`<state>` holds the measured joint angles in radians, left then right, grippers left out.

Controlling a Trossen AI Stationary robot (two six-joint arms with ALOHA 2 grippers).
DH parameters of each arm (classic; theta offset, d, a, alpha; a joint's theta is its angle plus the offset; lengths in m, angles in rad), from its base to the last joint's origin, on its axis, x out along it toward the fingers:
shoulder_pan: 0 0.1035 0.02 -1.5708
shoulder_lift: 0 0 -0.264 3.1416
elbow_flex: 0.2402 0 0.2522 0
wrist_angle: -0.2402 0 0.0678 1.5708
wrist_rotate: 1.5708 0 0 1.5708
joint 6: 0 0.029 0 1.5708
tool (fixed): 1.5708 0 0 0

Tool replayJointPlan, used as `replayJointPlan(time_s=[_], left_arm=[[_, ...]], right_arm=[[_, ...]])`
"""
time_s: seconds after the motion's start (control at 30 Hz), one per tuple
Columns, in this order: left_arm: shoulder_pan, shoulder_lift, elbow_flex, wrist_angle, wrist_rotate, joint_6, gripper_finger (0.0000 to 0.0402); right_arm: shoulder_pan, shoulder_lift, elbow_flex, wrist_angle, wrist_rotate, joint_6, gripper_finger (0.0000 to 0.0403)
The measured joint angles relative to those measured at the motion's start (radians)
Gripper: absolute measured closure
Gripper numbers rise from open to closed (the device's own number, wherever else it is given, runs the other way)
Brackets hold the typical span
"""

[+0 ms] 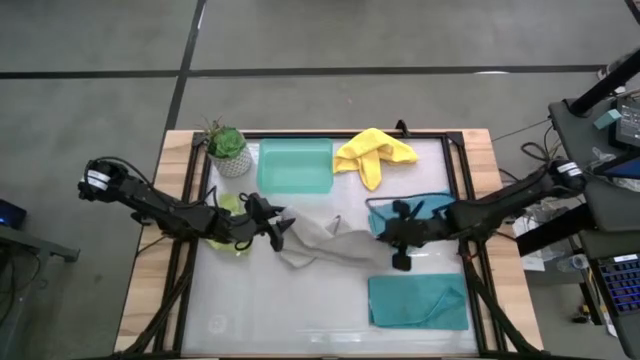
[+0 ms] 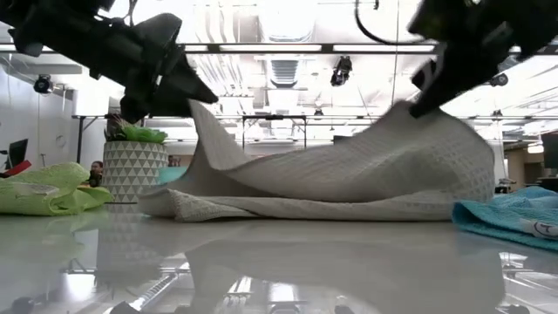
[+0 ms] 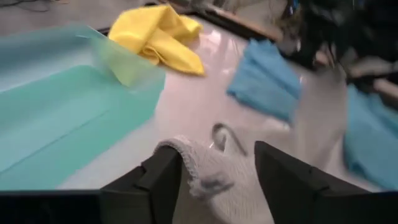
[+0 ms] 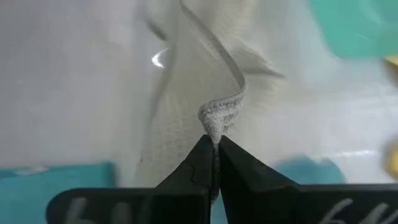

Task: Fold microfiber towels
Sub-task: Fold the gray microfiber towel

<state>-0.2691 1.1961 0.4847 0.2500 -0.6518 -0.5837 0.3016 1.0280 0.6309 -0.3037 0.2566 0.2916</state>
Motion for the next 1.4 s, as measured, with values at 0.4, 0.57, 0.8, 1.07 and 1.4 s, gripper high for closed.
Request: replayJointPlan(time_s=[0.4, 0.57, 0.8, 1.07, 1.4], left_arm=[[0.002, 0.0, -0.001, -0.171, 0.229, 0.079, 0.0196], [0.008, 0.016, -0.001, -0.184, 0.208, 0.219, 0.0196], [0.008, 0.053, 0.005, -0.181, 0.163, 0.496, 0.0196], [0.074, 0.216, 0.015, -0.164, 0.146, 0.52, 0.0196], [0.092, 0.35, 0.052, -0.147, 0.149, 0.522, 0.023]], right_arm=[[-0.018, -0.174, -0.224, 0.0, 0.006, 0.094, 0.0394], [-0.019, -0.145, -0.223, 0.002, 0.006, 0.091, 0.0394], [-0.019, -0.128, -0.218, 0.006, 0.006, 0.109, 0.0394], [-0.019, -0.127, -0.218, 0.061, 0.008, 0.105, 0.0394], [-0.019, -0.127, -0.218, 0.07, 0.008, 0.109, 0.0394]])
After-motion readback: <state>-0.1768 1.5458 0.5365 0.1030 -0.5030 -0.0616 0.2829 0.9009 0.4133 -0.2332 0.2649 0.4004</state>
